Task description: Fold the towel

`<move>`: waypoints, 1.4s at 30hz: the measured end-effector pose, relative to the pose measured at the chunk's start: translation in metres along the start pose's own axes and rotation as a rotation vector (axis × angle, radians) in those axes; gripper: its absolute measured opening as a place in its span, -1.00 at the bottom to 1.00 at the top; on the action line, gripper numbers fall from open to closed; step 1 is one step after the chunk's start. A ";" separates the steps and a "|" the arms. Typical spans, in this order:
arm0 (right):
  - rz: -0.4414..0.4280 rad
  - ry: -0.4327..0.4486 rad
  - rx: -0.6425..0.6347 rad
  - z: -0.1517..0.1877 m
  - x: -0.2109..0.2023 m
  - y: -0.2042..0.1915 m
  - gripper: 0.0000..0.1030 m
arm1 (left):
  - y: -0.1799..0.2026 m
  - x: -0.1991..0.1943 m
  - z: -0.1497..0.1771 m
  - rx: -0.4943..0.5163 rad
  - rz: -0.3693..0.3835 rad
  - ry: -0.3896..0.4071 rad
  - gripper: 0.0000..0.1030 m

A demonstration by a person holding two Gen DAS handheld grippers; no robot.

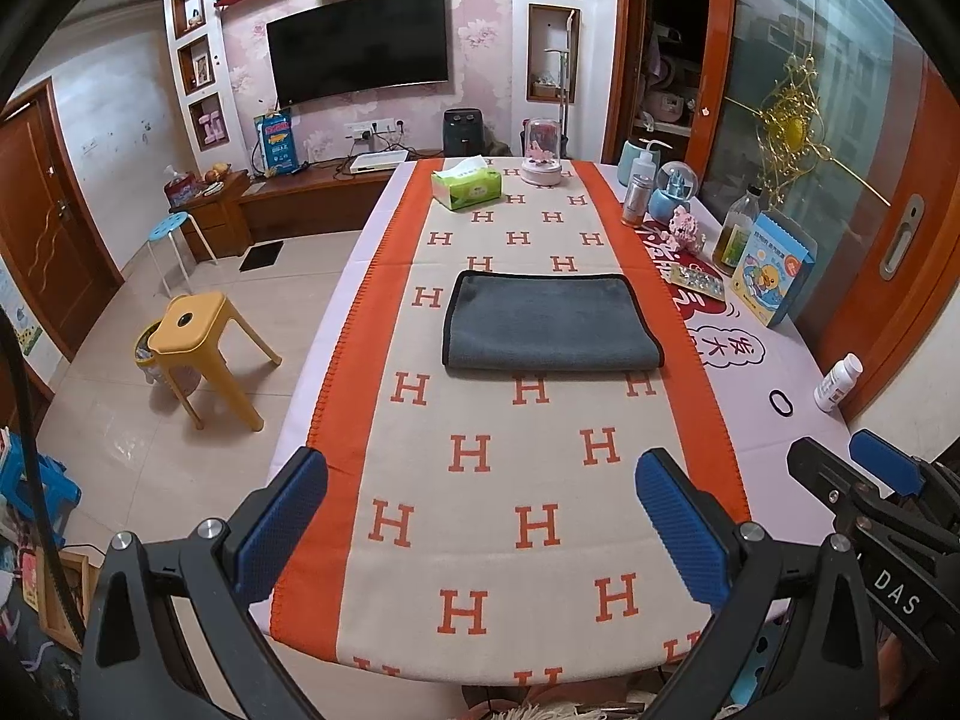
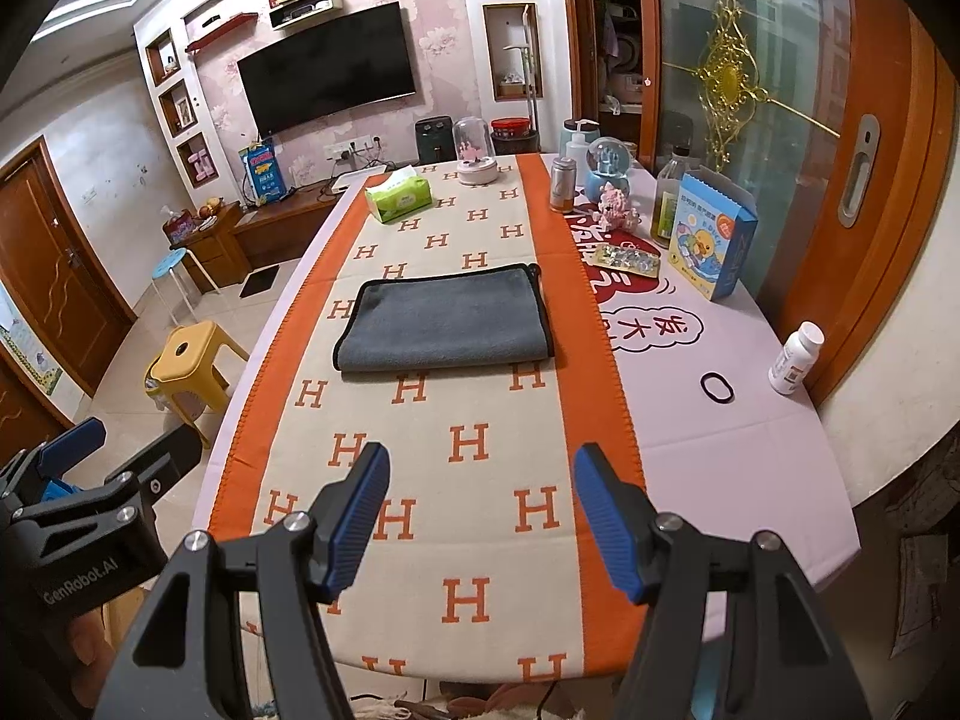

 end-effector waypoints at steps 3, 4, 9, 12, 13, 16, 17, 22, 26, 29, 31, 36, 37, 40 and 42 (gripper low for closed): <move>0.000 0.003 0.000 -0.002 0.000 0.002 0.25 | 0.000 0.000 0.001 0.000 0.000 -0.003 0.98; -0.001 0.001 0.001 -0.002 0.000 0.002 0.25 | 0.000 0.000 0.001 0.001 -0.001 -0.003 0.98; -0.003 -0.008 0.003 -0.005 0.000 0.004 0.25 | 0.001 0.003 0.002 0.006 0.000 -0.010 0.98; -0.002 -0.005 0.000 -0.008 -0.001 0.004 0.25 | 0.002 0.004 0.002 0.005 0.000 -0.007 0.98; 0.000 -0.004 -0.001 -0.008 0.000 0.004 0.25 | 0.001 0.004 0.002 0.004 0.000 -0.007 0.98; -0.001 -0.008 -0.001 -0.009 0.001 0.003 0.25 | 0.000 0.005 0.001 0.004 -0.001 -0.009 0.98; -0.001 -0.009 -0.002 -0.009 0.002 0.003 0.25 | 0.000 0.005 0.001 0.004 -0.001 -0.009 0.98; -0.001 -0.009 -0.003 -0.009 0.003 0.002 0.25 | -0.001 0.006 0.000 0.004 -0.002 -0.011 0.98; 0.000 -0.009 -0.002 -0.009 0.003 0.002 0.25 | -0.002 0.006 0.000 0.004 -0.002 -0.013 0.98; 0.002 -0.009 -0.003 -0.009 0.004 0.002 0.25 | -0.003 0.007 0.000 0.004 -0.002 -0.012 0.98; 0.000 -0.010 -0.002 -0.009 0.003 0.002 0.25 | -0.002 0.007 -0.001 0.003 -0.002 -0.013 0.98; 0.001 -0.009 -0.003 -0.009 0.003 0.002 0.25 | -0.004 0.007 0.001 0.003 -0.002 -0.019 0.98; 0.000 -0.009 -0.003 -0.009 0.003 0.002 0.25 | -0.004 0.007 0.000 0.003 -0.002 -0.018 0.98; 0.000 -0.011 -0.003 -0.008 0.003 0.002 0.25 | -0.004 0.007 0.000 0.003 -0.002 -0.019 0.98; 0.000 -0.014 -0.002 -0.010 0.004 0.003 0.25 | -0.005 0.009 0.000 0.003 -0.001 -0.021 0.98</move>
Point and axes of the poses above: each gripper's, at about its wrist camera, not at the fingertips, and x roughly the way its jaws point, y to its right, z to its underside, the point moved 7 cm from there along x, roughly the way its jaws point, and after that the axes turned 1 degree about -y, right-handed, at the moved point
